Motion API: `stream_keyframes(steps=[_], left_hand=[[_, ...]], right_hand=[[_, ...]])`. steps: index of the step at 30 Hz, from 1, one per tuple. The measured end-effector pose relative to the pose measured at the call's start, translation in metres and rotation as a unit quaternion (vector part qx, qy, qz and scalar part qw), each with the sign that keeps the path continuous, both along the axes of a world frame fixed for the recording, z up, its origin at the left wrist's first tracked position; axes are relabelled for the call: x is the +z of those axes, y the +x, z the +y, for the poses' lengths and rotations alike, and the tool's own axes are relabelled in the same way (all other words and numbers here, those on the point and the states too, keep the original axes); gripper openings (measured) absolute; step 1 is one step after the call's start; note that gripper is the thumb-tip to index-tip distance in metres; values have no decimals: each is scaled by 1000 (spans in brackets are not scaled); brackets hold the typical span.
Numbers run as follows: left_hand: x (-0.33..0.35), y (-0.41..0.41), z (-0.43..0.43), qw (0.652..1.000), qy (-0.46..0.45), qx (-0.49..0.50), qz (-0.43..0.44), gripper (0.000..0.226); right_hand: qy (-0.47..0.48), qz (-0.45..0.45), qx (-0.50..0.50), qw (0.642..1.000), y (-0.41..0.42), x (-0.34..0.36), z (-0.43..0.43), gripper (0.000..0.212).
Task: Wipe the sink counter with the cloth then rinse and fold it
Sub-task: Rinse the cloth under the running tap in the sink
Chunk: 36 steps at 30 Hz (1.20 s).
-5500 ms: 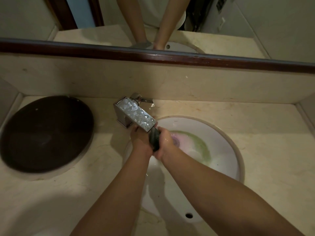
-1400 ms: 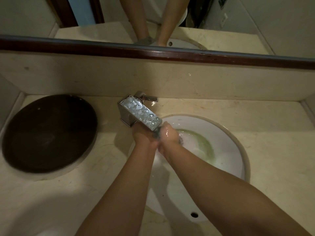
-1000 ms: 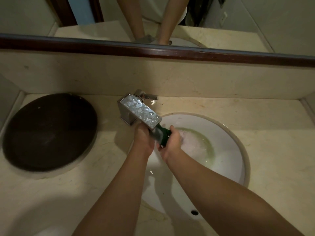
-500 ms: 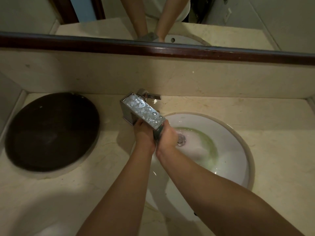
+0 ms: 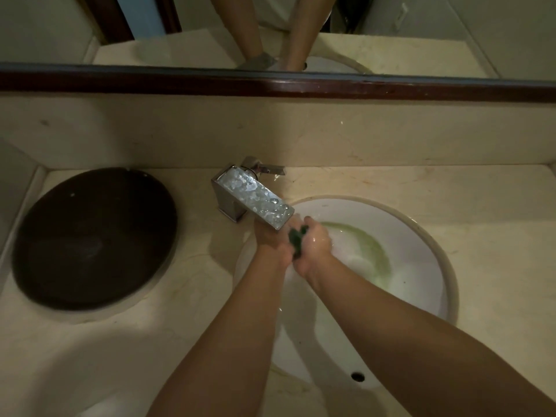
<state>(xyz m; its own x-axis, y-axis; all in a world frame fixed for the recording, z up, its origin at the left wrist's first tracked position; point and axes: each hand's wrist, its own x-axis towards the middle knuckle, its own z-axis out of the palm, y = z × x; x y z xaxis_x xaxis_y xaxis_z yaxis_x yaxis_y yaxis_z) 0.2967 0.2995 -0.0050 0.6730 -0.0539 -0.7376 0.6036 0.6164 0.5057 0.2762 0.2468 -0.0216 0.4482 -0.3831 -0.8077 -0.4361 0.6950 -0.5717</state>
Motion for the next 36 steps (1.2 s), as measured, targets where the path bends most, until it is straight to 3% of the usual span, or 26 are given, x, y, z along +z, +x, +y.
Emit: stream_keyframes(steps=[3,11,13,15,19,22,26,30,33,36], left_hand=[[-3,-1,0,998,-58,18,-7,31],[-14,11,20,997,-70,37,-26,29],[-20,10,23,997,-23,56,-53,26],[-25,5,26,994,16,78,-70,41],[-27,-1,33,991,-20,106,-82,46],[-27,-1,37,990,-32,120,-68,51],[-33,1,44,992,-28,112,-59,41],[-32,0,50,989,-89,116,-30,14],[-31,-3,53,987,-122,100,-21,21],[-24,-3,46,989,-114,90,-28,19]], right_hand=[[14,-17,-19,1000,-4,-9,-7,25],[36,-40,-5,999,-1,-14,-1,17],[25,-48,-5,999,5,-16,8,29],[24,-52,-3,998,10,-19,15,49],[51,-60,-23,997,13,-22,24,48],[84,-75,-47,993,9,-19,29,61],[98,-83,-49,990,11,-17,34,61],[131,-34,-31,990,30,-54,36,65],[125,-42,-12,991,37,-68,33,45],[150,-7,-37,988,39,-64,29,53]])
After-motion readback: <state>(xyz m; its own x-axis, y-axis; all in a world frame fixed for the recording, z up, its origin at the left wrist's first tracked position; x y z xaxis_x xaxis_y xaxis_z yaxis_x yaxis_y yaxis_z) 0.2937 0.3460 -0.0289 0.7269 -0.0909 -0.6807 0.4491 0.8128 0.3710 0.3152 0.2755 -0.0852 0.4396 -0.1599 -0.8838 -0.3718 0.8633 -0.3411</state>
